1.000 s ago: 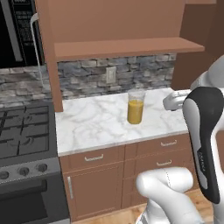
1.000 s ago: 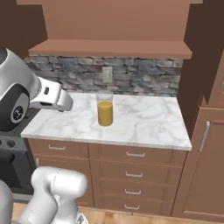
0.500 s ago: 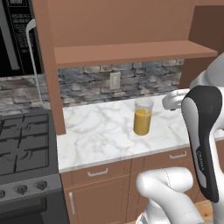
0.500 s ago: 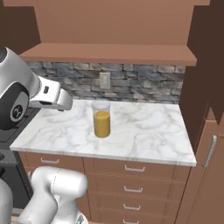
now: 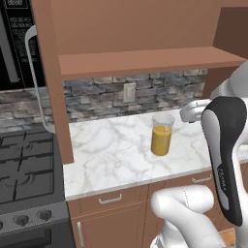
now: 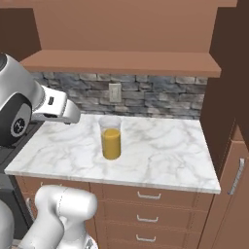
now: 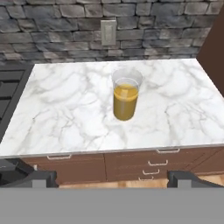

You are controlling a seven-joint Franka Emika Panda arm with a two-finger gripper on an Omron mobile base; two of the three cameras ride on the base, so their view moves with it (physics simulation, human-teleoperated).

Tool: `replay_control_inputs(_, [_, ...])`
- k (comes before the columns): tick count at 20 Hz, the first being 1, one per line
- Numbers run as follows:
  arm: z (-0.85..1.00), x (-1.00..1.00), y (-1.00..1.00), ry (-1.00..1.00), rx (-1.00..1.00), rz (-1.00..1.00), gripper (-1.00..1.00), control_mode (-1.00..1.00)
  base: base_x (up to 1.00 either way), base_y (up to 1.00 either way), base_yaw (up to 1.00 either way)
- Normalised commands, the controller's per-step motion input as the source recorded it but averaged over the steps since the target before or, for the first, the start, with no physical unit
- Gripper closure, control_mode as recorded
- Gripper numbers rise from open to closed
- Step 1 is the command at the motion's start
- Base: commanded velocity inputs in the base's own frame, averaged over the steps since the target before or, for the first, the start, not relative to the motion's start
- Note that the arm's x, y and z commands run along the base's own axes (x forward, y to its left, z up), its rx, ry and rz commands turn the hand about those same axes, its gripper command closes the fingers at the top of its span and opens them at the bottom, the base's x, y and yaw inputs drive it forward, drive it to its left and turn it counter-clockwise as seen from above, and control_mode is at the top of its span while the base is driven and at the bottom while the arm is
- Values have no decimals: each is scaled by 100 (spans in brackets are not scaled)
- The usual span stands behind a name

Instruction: There is a tray on the dining counter. Grab the cup, mug, and pitcher and place them on the tray. The pitcher may be placed next to the tray if it cannot fit the tray.

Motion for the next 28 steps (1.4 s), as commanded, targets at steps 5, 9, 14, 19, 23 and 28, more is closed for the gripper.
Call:
replay_control_inputs(5, [0,0,0,0,0,0,-100,100,30,-19,0])
replay_control_inputs(9, [0,0,0,0,0,0,-100,100,34,-15,0])
replay_control_inputs(14, [-33,28,-9,2,1,0,-100,-100,19,-6,0])
replay_control_inputs(19, [-66,26,-18,3,0,0,-100,-100,0,0,0])
replay_control_inputs(23, [-64,25,-15,1,0,0,-100,-100,0,0,0])
replay_control_inputs(28, [-31,27,-4,2,0,0,-100,-100,0,0,0])
